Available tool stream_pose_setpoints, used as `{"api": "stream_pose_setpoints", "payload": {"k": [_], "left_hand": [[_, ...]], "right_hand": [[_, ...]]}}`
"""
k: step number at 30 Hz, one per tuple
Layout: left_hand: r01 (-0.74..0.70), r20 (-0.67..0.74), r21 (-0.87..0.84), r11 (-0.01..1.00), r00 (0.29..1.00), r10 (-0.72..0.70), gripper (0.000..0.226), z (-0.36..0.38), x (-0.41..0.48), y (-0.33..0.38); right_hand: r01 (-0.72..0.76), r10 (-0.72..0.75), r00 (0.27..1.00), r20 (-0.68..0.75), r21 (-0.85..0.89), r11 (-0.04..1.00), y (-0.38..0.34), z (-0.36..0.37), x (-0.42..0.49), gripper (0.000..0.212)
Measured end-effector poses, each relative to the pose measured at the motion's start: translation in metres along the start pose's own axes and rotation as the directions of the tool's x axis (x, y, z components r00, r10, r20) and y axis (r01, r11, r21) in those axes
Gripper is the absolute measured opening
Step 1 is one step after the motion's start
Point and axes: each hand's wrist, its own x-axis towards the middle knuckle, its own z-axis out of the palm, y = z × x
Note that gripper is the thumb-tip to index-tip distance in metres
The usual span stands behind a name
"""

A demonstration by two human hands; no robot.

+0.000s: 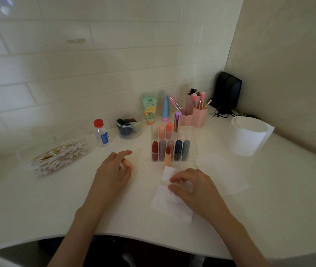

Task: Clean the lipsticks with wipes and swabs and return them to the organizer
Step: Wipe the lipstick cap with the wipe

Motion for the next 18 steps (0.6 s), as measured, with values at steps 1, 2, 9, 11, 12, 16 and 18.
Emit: {"api": "stream_pose_setpoints", "payload": {"k": [1,2,9,11,12,16,18], "left_hand": [[0.011,-0.003,0.01,1.0,1.0,-0.011,0.046,0.002,0.001,0.001],[0.02,-0.002,0.015,1.0,1.0,-0.02,0.045,0.003,0.002,0.003],[0.099,0.05,-0.016,0.995,0.994,-0.098,0.057,0.009,0.002,0.008],[0.136,0.024,-0.025,0.99,0.99,-0.136,0.062,0.006,0.002,0.009],[0.146,-0.003,-0.033,0.989,0.989,-0.146,0.062,0.004,0.003,0.008],[0.14,-0.189,-0.066,0.988,0.97,-0.15,0.049,-0.007,0.016,0.0],[0.156,-0.277,-0.085,0.984,0.945,-0.174,0.042,-0.011,0.027,-0.006]], "right_hand": [[0.007,-0.007,1.0,0.0,0.008,1.0,0.001,0.001,0.0,0.021],[0.016,-0.015,1.0,-0.009,0.015,1.0,0.001,0.002,0.0,0.019],[0.041,-0.041,0.999,-0.007,0.027,0.999,0.0,0.006,0.005,0.018],[0.056,-0.055,0.998,-0.019,0.034,0.998,0.0,0.007,0.006,0.015],[0.06,-0.058,0.998,-0.036,0.045,0.997,-0.001,0.007,0.006,0.013],[0.069,-0.055,0.99,-0.13,0.104,0.992,-0.003,0.006,0.005,0.01],[0.082,-0.062,0.985,-0.16,0.125,0.989,-0.005,0.008,0.005,0.016]]}}
